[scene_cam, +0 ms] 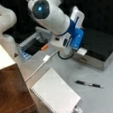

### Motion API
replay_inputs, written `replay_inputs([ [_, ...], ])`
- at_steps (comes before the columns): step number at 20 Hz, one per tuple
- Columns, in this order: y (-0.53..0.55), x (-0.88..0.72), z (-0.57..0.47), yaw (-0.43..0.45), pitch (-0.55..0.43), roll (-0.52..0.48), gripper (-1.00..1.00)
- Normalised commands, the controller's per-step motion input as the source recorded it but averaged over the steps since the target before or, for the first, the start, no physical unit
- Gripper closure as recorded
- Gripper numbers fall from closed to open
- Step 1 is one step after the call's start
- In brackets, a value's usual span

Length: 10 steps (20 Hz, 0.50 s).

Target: Turn on the lamps. Open the box. Pick up the pen. Put it in the box.

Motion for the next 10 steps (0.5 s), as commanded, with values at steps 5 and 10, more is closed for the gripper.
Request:
replay_inputs([
  [5,-0.22,0.18,-0.33,0.113,0.028,0.203,-1.00],
  [10,-0.17,0.16,-0.25,0.013,-0.036,0.410,-1.00],
])
